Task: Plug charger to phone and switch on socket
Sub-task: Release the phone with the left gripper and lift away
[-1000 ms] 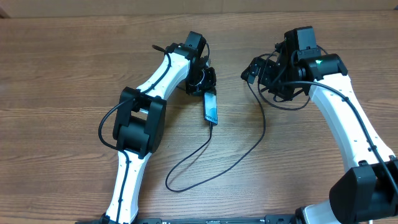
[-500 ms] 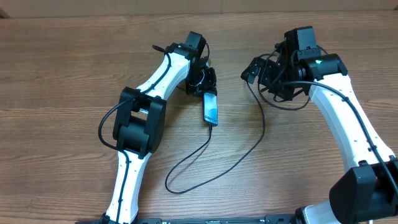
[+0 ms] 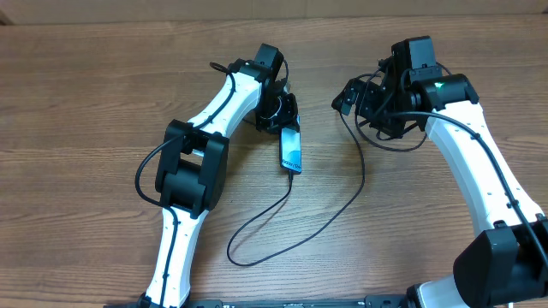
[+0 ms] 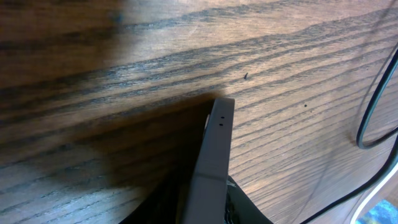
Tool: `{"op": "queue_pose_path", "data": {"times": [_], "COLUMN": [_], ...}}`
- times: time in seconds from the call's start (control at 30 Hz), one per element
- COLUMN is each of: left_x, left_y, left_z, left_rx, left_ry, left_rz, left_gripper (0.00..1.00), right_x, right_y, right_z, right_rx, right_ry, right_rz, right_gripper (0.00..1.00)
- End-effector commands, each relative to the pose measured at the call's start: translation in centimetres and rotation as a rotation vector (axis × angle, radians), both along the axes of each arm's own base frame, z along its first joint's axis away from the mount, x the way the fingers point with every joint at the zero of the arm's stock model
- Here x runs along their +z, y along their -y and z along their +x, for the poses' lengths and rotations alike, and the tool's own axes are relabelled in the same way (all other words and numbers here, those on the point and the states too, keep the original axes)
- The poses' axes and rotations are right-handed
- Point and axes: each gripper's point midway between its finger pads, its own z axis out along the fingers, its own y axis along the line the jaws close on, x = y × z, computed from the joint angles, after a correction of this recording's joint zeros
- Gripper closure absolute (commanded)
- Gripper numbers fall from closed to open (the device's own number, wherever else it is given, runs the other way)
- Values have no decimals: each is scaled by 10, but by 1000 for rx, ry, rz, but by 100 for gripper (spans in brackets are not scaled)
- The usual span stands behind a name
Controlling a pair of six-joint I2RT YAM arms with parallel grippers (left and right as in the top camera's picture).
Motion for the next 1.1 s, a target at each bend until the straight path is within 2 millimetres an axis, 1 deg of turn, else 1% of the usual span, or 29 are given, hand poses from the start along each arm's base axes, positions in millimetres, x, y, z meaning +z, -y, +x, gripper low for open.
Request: {"op": "queue_pose_path", "data": {"times": [0.0,0.53,0.73,1.07], "left_x": [-10,-10,-10,-10], "left_y": [-3,-4,-4,-4], "left_z": [-10,-11,-11,-12], "left_rx": [3,2,3,2], "left_ry": [-26,-31,-31,-33], "left_rz": [50,52,52,53], "left_gripper": [74,74,70,69], "right_x": [13,13,13,13], "right_y": [0,0,0,0], "right_z": [1,1,1,1], "right_rx": [3,2,2,3], "right_ry": [40,41,41,41], "right_rz": [0,0,0,0], "right_gripper": [0,0,0,0]}}
